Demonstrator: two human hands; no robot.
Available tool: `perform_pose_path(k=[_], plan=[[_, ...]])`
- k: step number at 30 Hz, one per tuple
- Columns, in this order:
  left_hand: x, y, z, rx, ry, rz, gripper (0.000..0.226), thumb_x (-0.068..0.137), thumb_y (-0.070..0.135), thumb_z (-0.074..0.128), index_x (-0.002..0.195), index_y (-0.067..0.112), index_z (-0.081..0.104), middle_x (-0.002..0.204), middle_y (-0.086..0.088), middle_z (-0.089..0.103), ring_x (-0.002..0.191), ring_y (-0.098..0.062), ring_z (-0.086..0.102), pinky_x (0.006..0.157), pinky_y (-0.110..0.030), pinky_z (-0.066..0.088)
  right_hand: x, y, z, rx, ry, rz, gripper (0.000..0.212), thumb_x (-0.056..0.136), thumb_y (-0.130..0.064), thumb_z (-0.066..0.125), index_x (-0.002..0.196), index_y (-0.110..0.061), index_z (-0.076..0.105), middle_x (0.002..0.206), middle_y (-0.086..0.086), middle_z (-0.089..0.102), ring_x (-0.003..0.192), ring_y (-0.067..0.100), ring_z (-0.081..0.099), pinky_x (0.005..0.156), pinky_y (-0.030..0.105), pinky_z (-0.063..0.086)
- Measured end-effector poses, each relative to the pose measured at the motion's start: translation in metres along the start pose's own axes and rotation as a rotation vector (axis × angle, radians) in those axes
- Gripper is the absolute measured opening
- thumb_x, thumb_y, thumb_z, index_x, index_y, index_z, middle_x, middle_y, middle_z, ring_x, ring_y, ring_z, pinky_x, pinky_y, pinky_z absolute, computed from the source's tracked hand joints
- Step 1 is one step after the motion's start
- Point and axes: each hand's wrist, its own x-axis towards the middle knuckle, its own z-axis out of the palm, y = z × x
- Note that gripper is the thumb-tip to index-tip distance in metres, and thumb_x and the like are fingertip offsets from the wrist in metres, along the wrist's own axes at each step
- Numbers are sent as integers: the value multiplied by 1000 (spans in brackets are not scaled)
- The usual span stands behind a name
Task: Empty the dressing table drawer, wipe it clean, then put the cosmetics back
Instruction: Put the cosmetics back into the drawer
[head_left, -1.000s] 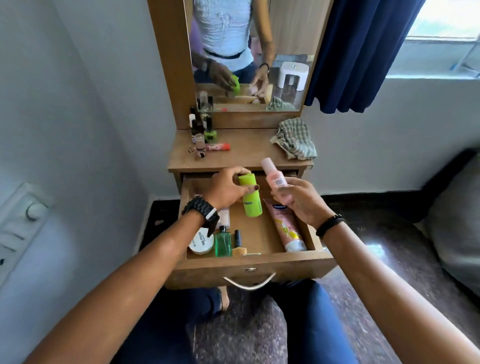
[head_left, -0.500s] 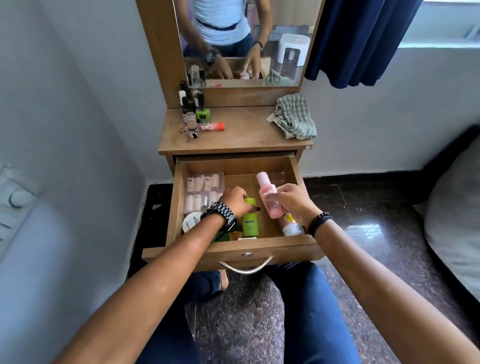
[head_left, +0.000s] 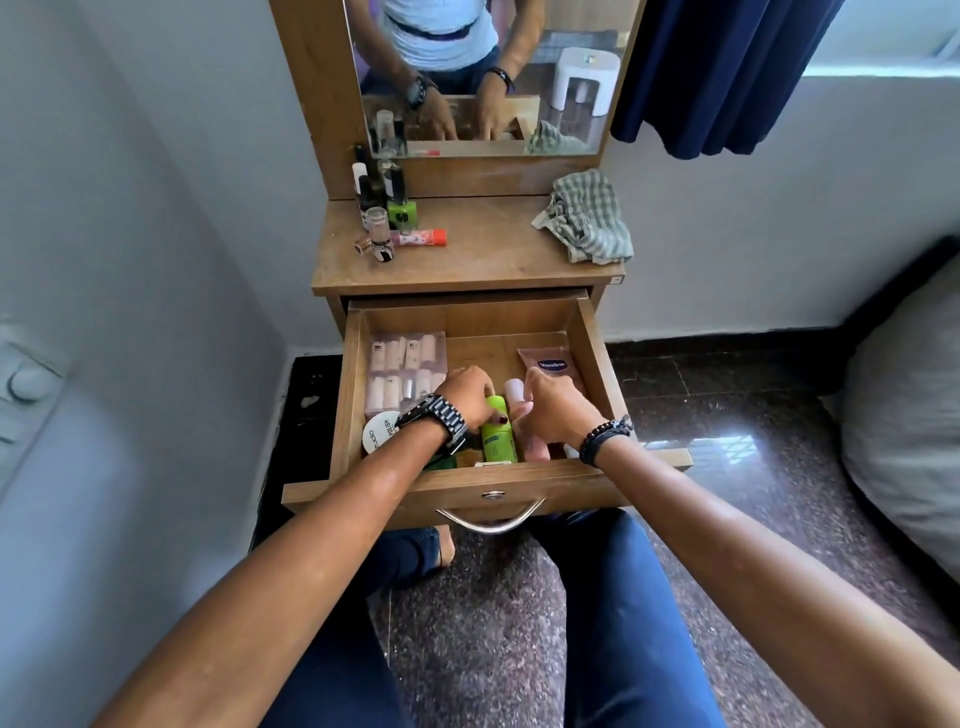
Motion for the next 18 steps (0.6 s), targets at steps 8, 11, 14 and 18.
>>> perform_pose_path(k=[8,11,14,18], plan=[[-5,2,2,76,-16,8,27,77,18,74,99,5,65,107,-15,63,69,-26,64,58,-32,57,5,5,-4,-252,-4,-52,49,88,-10,57,134,-2,42,117,20,58,100,34,64,77,35,53],[-4,3,2,112,-22,23,35,78,21,74,107,6,63,113,-14,62,72,-25,62,67,-32,56,10,6,-10,-237,-1,-65,35,83,-13,66,115,-4,56,110,18,62,94,29,64,70,29,49],[-6,5,2,142,-12,64,43,81,20,70,119,9,55,124,-12,56,88,-27,63,72,-30,51,16,7,-14,-181,46,-150,19,80,-18,71,93,-8,63,109,12,65,95,25,61,77,29,50],[-9,7,3,155,-1,71,37,82,17,68,116,8,56,123,-12,56,98,-27,62,79,-32,53,16,6,-11,-229,-18,-256,37,81,-14,68,115,-3,61,129,11,53,118,25,52,97,32,46]])
